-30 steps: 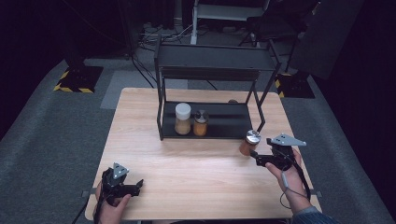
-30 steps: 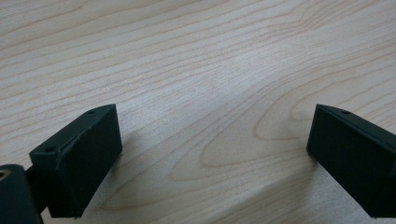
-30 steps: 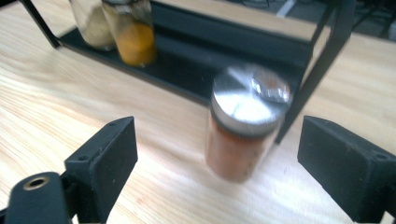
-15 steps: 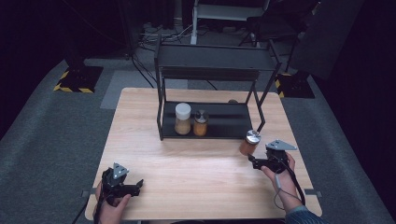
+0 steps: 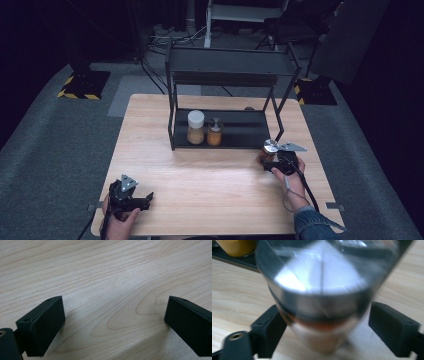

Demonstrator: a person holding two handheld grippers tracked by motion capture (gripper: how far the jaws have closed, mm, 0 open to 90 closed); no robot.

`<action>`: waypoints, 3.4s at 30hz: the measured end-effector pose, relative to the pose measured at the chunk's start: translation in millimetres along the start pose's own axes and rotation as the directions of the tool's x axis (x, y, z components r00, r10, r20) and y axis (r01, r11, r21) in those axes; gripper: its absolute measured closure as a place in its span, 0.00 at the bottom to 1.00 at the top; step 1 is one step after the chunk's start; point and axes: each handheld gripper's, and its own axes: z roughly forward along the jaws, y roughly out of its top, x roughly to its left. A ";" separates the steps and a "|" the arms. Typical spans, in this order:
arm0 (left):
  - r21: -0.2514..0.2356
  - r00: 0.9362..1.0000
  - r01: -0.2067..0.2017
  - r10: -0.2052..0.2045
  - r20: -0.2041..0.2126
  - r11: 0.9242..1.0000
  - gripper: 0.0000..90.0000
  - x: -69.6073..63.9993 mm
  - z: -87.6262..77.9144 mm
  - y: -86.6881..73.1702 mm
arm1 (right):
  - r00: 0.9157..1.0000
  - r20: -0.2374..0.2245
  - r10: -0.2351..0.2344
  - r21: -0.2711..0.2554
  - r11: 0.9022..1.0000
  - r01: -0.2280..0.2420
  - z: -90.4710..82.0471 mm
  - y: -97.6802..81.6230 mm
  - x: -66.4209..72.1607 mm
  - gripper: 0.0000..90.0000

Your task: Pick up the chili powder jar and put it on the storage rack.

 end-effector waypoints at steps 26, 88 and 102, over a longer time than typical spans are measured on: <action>-0.001 1.000 0.001 -0.001 0.000 1.000 0.03 -0.3 -0.2 -0.4 | 0.995 -0.052 -0.082 -0.080 0.994 0.077 -37.8 78.5 10.8 0.34; 0.004 1.000 -0.019 0.019 0.016 1.000 0.03 1.4 4.7 5.6 | 0.985 -0.143 -0.102 -0.106 0.991 0.087 -34.9 76.3 3.6 0.13; 0.005 1.000 -0.018 0.018 0.015 1.000 0.03 1.3 4.7 5.6 | 0.983 -0.159 -0.092 -0.118 0.990 0.074 -72.2 24.4 -18.0 0.11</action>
